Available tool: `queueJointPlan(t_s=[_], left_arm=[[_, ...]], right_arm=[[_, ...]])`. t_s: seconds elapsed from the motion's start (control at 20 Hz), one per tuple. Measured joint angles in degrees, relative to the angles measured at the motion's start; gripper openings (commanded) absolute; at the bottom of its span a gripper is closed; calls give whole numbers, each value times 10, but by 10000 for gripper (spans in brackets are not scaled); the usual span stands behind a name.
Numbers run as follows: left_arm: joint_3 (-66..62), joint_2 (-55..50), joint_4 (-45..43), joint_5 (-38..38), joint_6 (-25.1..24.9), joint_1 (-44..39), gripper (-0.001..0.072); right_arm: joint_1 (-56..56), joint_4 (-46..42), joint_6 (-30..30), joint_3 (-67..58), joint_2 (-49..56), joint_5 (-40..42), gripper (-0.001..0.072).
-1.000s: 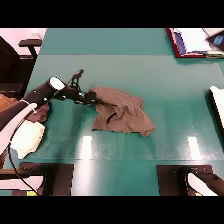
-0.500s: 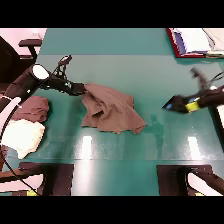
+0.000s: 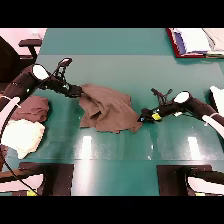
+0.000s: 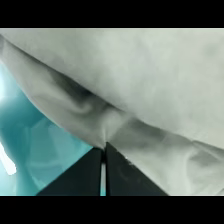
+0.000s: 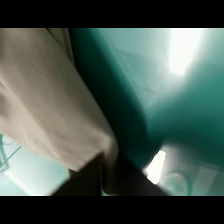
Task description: Fold the shirts.
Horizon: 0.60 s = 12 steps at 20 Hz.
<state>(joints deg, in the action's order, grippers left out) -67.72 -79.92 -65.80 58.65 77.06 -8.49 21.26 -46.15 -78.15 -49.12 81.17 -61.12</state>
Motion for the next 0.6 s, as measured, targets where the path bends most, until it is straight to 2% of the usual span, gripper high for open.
queueJointPlan(t_s=[0.25,0.45,0.6], left_arm=[[-5,3,-91,14,17,0,29],[-33,34,-163,12,47,1,30],[-82,89,-184,0,54,1,29]], right_arm=[[-11,-65,-10,-90,-12,3,14],[-66,-141,-28,-181,-83,-30,13],[-111,-174,-33,-253,-143,-52,13]])
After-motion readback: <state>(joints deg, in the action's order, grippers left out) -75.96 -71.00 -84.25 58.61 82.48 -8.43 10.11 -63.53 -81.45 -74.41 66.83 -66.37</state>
